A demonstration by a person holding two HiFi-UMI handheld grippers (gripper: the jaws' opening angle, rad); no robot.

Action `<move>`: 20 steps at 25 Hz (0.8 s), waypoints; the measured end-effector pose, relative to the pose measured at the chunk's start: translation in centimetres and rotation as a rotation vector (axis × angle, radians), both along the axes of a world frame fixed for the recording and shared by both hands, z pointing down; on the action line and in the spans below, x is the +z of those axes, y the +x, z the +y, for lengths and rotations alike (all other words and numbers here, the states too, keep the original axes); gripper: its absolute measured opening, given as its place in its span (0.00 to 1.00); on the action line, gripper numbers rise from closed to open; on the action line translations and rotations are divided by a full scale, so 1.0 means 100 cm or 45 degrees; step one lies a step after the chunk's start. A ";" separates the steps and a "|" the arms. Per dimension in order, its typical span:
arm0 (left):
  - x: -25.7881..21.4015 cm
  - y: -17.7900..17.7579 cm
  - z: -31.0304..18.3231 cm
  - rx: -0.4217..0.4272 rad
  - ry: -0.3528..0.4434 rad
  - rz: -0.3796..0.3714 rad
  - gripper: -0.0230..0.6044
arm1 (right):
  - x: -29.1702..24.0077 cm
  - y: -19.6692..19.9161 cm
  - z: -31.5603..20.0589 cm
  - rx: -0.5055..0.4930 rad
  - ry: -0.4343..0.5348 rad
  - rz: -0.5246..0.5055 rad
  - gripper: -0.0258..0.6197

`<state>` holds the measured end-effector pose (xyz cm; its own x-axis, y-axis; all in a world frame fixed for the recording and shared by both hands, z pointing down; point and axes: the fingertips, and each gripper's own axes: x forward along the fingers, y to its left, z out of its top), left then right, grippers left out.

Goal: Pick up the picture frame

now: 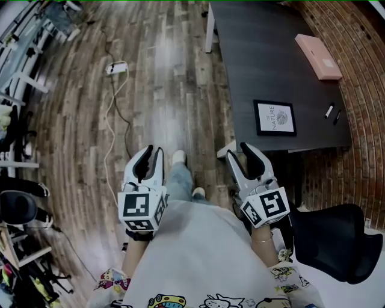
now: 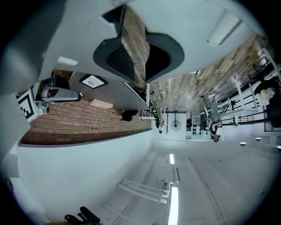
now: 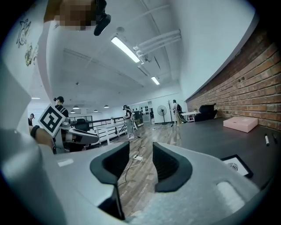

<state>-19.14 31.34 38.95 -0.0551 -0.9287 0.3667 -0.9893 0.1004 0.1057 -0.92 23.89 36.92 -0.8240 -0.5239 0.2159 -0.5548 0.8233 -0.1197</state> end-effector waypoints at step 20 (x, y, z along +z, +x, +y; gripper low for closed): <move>0.001 -0.126 -0.176 0.223 0.009 0.016 0.24 | 0.001 -0.091 -0.148 0.270 -0.001 0.056 0.36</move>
